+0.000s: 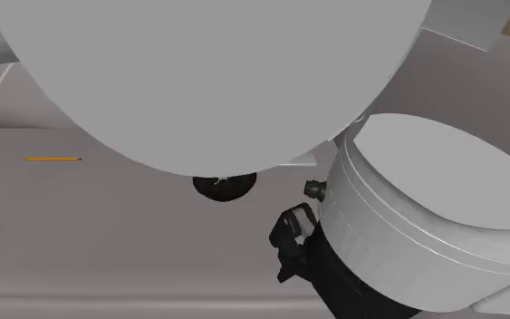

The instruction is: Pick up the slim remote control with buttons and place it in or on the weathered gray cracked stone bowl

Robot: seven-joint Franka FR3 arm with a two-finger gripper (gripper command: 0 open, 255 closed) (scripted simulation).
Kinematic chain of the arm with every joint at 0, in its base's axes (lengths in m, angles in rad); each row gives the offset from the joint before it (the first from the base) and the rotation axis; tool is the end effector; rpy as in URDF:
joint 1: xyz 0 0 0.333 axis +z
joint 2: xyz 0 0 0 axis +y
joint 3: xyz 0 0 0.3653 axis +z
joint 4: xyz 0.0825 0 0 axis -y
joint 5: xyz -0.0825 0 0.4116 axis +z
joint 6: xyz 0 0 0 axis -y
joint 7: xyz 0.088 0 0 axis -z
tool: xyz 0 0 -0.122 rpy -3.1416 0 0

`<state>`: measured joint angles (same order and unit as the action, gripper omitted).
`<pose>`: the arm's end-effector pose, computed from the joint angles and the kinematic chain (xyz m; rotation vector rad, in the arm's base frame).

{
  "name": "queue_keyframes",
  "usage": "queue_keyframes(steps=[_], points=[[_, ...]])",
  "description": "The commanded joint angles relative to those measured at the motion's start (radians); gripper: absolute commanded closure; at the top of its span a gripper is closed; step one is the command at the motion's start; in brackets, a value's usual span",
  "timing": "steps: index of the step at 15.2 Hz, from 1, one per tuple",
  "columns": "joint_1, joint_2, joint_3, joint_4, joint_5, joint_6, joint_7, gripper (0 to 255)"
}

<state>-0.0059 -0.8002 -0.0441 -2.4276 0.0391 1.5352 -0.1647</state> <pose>0.2872 -0.0133 0.5761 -3.0528 -0.1974 0.1303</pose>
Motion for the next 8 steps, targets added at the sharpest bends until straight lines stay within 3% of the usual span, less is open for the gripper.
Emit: queue_keyframes(steps=[1, 8], points=[[0.000, 0.000, 0.000, 0.000, 0.000, 0.000, 0.000, 0], [0.037, 0.051, 0.174, -0.044, 0.122, 0.127, 0.230, 0]])
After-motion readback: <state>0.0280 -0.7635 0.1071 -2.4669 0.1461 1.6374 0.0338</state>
